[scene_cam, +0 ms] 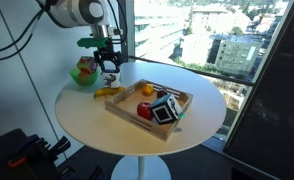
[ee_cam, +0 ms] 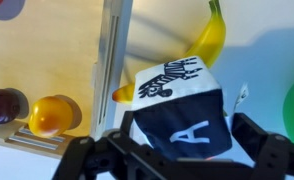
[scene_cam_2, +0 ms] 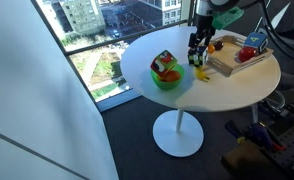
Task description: Remove the plushy cube with letter A from the crate and put it on the table
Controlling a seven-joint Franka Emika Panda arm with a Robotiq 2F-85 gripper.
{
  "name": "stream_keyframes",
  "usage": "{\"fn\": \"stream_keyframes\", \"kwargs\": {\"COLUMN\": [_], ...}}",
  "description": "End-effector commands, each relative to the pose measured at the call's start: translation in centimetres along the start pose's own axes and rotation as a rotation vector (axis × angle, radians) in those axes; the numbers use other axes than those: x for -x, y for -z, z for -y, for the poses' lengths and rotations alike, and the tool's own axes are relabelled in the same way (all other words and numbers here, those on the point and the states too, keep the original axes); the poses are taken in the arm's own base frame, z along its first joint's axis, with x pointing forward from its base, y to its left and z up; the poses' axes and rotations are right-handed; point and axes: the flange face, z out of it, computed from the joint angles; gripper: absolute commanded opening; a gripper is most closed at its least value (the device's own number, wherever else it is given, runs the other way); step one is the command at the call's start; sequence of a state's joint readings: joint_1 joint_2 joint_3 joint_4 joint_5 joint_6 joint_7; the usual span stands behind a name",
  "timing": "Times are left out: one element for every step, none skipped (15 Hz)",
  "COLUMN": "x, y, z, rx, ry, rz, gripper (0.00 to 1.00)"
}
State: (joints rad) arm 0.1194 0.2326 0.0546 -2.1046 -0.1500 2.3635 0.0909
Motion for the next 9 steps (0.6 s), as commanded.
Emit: {"fn": "stream_keyframes", "kwargs": {"x": [-0.2, -0.2, -0.2, -0.2, -0.2, -0.2, -0.1, -0.1, 0.0], "y": [1.0, 1.1, 1.2, 1.4, 1.5, 1.7, 1.8, 2.0, 2.1], "z": [-0.3, -0.3, -0.3, -0.4, -0.4, -0.5, -0.5, -0.6, -0.7], "rx": [-0.006, -0.013, -0.019, -0.025, -0.033, -0.045, -0.055, -0.063, -0.065], "ry": [-0.022, -0.027, -0.031, -0.037, -0.042, -0.047, -0.054, -0.062, -0.071], "rz": [-0.008, -0.01, -0.013, -0.02, -0.026, -0.032, -0.033, -0.033, -0.029], "gripper": [1.0, 1.0, 1.0, 1.0, 1.0, 1.0, 1.0, 1.0, 1.0]}}
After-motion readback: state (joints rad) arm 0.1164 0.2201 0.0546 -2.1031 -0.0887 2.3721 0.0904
